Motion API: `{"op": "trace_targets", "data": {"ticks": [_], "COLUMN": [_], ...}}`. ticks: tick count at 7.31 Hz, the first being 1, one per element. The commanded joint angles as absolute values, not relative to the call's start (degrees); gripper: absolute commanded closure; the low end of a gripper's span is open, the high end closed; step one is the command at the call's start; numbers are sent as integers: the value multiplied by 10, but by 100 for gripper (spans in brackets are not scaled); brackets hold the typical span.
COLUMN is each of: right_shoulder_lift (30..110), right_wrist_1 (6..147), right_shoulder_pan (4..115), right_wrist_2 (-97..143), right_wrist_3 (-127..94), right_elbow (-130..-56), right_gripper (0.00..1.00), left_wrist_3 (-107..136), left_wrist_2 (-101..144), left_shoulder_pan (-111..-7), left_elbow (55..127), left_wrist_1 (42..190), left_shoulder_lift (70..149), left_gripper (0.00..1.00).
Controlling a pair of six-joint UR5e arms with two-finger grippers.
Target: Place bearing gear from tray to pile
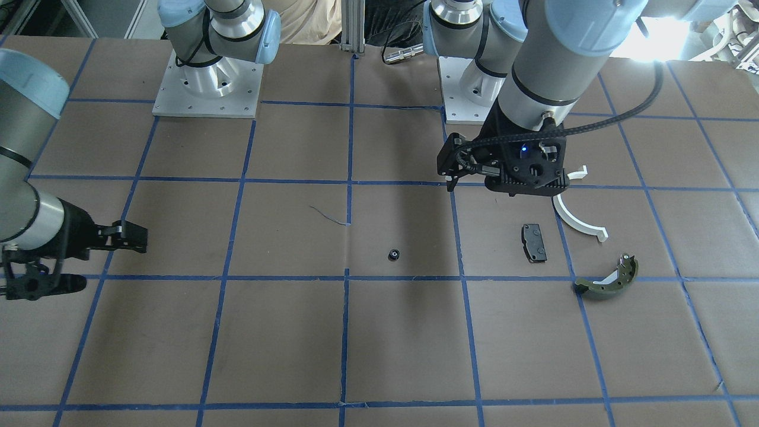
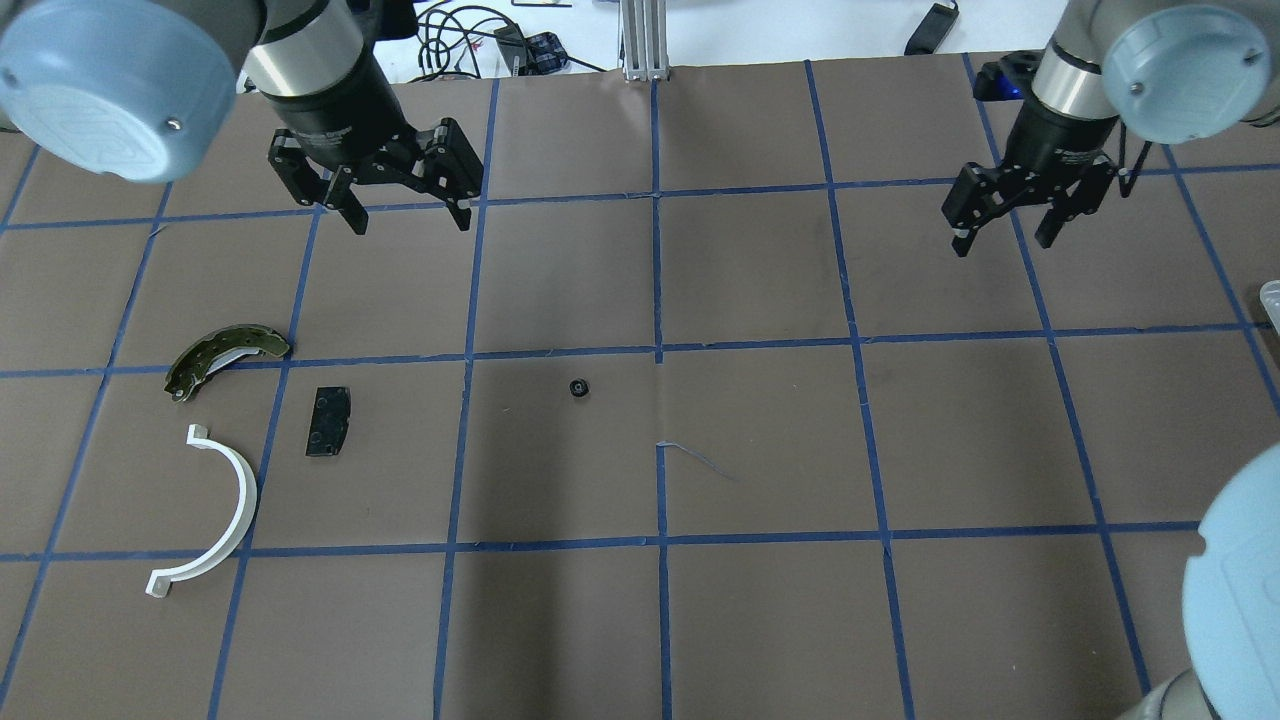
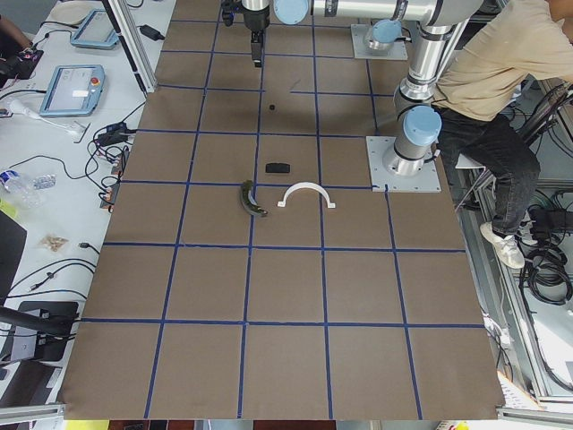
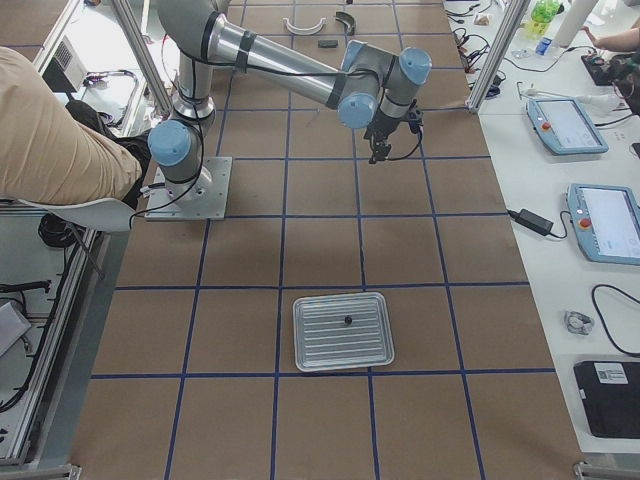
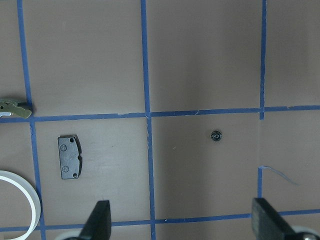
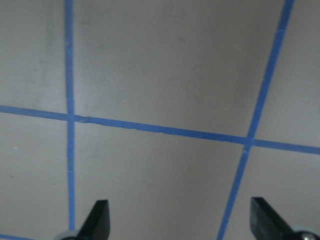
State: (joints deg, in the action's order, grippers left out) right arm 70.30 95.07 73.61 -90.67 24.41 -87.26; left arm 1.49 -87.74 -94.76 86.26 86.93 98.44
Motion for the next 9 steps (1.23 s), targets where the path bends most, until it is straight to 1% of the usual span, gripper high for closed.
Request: {"op": "trace_targets", "data": {"ticks": [1, 3, 4, 5, 6, 7, 8, 9], "right_shoulder_lift": [700, 674, 654, 647, 627, 588, 570, 567], "right_wrist_1": [965, 1045, 1083, 1137, 1150, 1172, 1184, 1187], "right_shoulder_pan": [624, 540, 510, 486, 465, 443, 411, 408], "right_wrist_2": [-919, -920, -920, -934, -960, -960, -954, -959], "right_wrist_3": [385, 461, 490, 511, 529, 558, 565, 587], "right_elbow": [-872, -871, -868, -865, -871, -861, -858, -856], "right_gripper": [0, 0, 0, 0, 0, 0, 0, 0], "left_wrist_3": [38, 67, 91, 95, 93, 94, 94, 94], "left_wrist_2": [-882, -881, -882, -881, -880, -880, -880, -879], "left_shoulder_pan": [-976, -987, -1004, -1014, -1015, -1019, -1026, -1030], "left_elbow": [936, 1036, 1066, 1086, 1099, 1102, 1102, 1102], "left_wrist_1": [764, 631, 593, 558, 548, 546, 541, 520], "left_shoulder_lift": [1005, 1016, 1026, 1039, 1054, 1066, 1078, 1093], "left_gripper": [0, 0, 0, 0, 0, 0, 0, 0]}}
